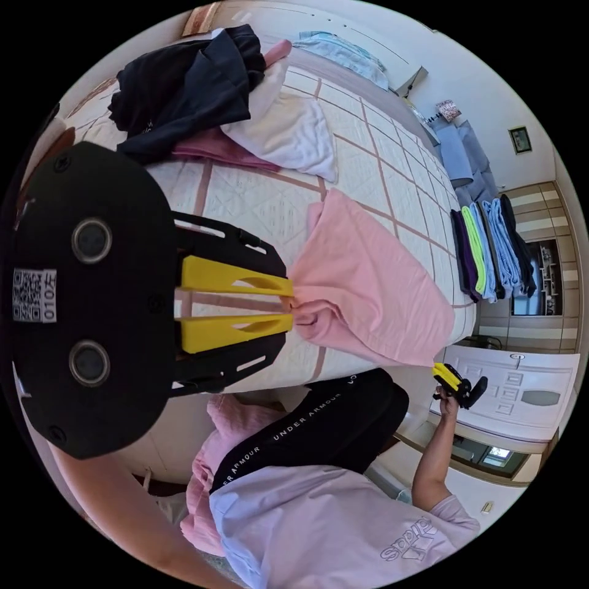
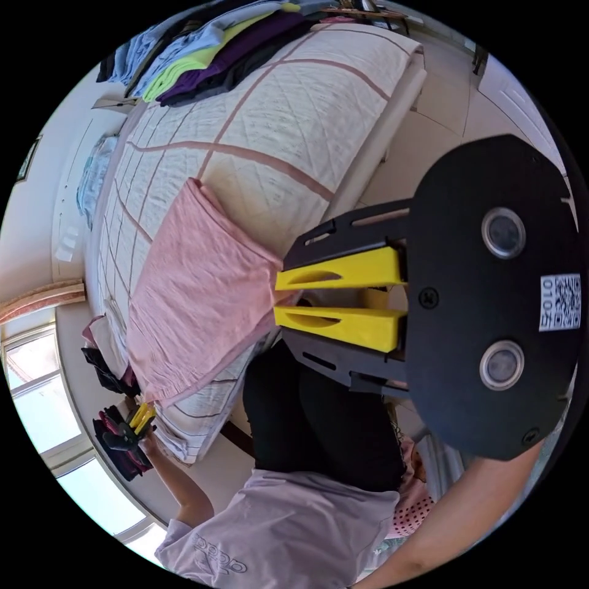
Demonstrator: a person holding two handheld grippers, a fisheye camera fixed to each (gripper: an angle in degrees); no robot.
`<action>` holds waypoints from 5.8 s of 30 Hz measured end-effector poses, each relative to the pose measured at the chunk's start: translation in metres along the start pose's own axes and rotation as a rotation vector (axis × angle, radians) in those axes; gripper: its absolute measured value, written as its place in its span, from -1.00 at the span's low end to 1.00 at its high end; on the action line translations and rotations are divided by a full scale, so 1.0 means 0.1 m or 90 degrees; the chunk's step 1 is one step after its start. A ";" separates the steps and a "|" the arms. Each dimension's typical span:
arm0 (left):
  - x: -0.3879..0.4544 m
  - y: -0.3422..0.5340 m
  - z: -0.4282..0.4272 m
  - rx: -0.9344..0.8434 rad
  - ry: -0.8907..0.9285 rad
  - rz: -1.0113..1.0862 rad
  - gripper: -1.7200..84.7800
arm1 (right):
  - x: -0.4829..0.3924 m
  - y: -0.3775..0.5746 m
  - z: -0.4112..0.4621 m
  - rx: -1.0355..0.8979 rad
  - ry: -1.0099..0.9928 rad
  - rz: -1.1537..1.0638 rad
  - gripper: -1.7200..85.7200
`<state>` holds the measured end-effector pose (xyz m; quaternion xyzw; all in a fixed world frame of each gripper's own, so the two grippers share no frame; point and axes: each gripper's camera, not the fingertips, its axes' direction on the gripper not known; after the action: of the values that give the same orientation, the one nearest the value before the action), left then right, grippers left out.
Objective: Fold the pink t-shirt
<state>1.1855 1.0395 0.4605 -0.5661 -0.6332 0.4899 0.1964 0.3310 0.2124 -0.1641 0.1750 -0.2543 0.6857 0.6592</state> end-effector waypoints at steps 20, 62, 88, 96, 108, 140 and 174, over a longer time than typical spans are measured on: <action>0.49 -1.05 -0.01 -0.014 -0.020 0.104 -0.91 | 0.20 -0.86 0.21 0.070 0.152 0.219 -0.88; 1.39 -1.46 -0.32 -0.127 -0.312 0.209 -0.92 | -1.06 -1.36 0.38 0.106 0.022 0.190 -0.80; 1.35 -1.38 -0.92 -0.074 -0.293 0.029 -0.97 | -0.08 -0.93 0.19 0.128 0.032 0.310 -0.79; 1.45 -1.28 -1.16 -0.022 -0.347 -0.051 -0.96 | 0.66 0.30 0.51 0.163 -0.233 0.576 -0.68; 2.49 -2.58 -0.38 0.126 -0.276 0.198 -0.77 | 1.16 0.36 0.83 0.144 -0.340 0.523 -0.83; 2.86 -3.14 0.28 0.233 -0.400 0.096 -0.82 | 2.12 -0.67 0.61 0.175 -0.543 0.482 -0.84; 0.75 0.55 0.21 0.609 0.106 -0.844 -0.90 | -1.11 -5.82 1.75 -0.364 0.001 0.147 -0.73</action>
<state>1.1760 1.0929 0.3820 0.0360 -0.5419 0.4456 0.7117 0.9001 0.0216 -0.0172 -0.0479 -0.4547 0.6566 0.5998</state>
